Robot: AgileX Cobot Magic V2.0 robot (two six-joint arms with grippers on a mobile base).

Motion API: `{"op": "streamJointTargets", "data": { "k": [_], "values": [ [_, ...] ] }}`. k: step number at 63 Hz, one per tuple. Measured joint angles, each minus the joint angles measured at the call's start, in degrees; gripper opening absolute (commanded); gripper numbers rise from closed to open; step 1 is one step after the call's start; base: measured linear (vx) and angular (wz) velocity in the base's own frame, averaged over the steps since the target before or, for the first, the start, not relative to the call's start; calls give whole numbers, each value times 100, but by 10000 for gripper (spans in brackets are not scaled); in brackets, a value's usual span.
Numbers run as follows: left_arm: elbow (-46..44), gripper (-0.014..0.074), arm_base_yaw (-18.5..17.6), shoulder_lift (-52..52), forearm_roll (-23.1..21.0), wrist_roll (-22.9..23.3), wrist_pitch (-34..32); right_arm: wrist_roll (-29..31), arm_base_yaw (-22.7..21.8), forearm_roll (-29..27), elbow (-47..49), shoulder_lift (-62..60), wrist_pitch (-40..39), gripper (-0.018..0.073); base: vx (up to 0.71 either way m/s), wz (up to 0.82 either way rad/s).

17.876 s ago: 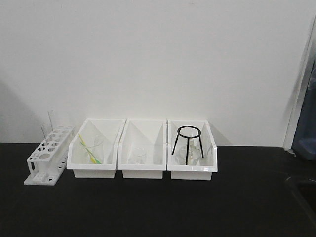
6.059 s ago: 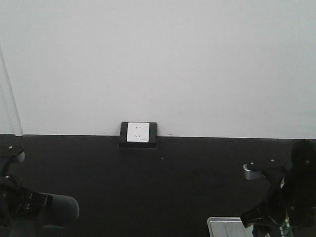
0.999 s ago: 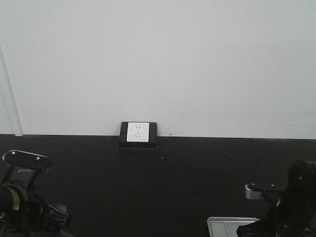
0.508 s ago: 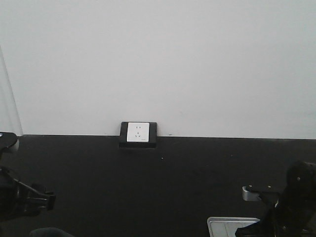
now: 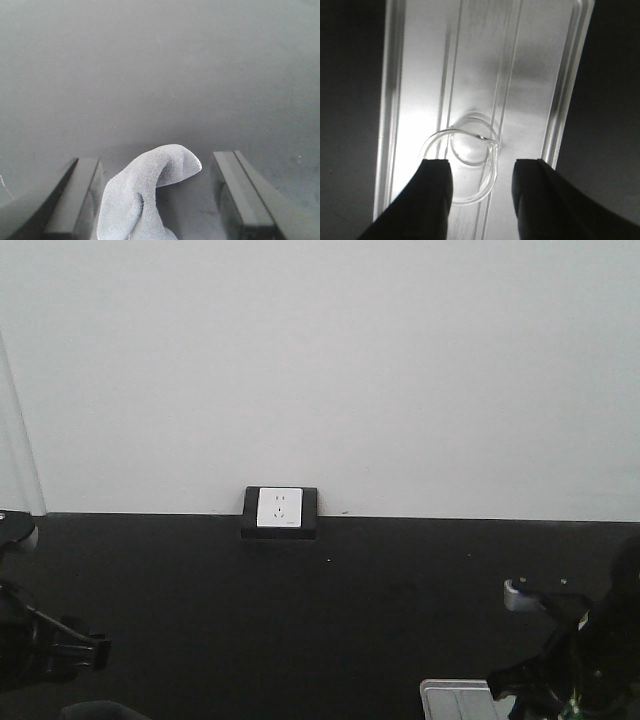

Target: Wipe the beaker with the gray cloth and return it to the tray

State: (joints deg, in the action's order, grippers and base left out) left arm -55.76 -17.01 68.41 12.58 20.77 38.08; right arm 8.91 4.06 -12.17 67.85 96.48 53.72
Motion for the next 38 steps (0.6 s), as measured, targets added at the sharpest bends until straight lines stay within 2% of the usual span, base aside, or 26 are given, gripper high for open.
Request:
{"op": "streamJointTargets", "data": {
  "k": [11, 19, 32, 37, 38],
  "values": [
    [0, 524, 0, 0, 0, -150, 12, 6, 0, 66, 0, -1047, 45, 349, 0, 0],
    [92, 427, 0, -91, 0, -209, -62, 47, 0, 79, 0, -1832, 40, 242, 0, 0],
    [926, 109, 0, -987, -124, -214, -678, 125, 0, 83, 0, -2664, 114, -15, 0, 0],
    [1344, -8, 0, -1491, -131, -218, -942, 137, 0, 86, 0, -2857, 143, -13, 0, 0],
    [1416, -10, 0, -1583, -131, -226, -975, 137, 0, 86, 0, -2887, 143, -13, 0, 0]
  ]
}}
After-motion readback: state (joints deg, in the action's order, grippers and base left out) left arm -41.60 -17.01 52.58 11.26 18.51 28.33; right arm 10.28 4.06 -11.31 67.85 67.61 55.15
